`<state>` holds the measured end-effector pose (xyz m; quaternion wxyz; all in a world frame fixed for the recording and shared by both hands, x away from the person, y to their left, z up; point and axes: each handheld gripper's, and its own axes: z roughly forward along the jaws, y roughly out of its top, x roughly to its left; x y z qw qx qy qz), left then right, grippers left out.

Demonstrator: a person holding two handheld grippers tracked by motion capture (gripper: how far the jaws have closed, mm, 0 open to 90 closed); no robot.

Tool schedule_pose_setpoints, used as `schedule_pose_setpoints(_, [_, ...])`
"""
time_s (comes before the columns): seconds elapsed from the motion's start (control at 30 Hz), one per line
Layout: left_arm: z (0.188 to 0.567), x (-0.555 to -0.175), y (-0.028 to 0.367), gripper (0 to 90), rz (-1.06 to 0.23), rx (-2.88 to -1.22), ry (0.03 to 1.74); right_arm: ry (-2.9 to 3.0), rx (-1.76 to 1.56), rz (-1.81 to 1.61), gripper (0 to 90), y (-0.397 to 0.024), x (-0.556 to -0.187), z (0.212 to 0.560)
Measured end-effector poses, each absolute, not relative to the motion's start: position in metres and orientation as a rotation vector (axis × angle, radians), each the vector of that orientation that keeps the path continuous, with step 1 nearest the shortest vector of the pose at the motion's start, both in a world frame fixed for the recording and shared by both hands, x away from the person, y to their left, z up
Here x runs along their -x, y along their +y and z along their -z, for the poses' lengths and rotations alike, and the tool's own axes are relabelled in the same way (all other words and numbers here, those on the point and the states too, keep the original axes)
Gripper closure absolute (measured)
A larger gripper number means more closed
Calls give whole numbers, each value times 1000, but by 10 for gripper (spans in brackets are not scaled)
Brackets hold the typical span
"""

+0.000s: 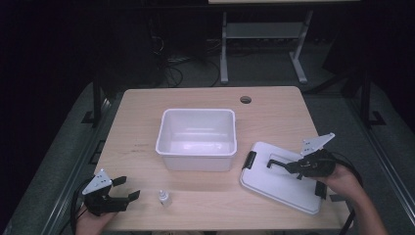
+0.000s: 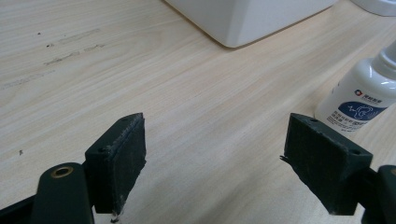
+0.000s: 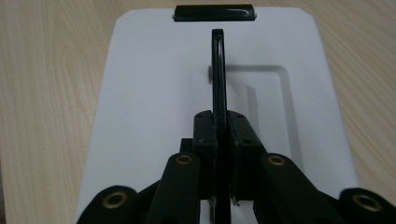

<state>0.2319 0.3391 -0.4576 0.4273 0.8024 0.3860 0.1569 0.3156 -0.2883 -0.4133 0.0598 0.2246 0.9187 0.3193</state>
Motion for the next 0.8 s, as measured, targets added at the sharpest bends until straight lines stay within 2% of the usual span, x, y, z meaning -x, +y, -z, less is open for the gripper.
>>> schedule_pose_setpoints(0.5, [458, -232, 338, 204, -386, -2010, 959, 2752, -670, -1012, 667, -284, -299, 412])
schedule_pose_setpoints(0.8, [459, -232, 336, 204, -373, -2029, 946, 2682, -668, -1046, 539, -277, -284, 406])
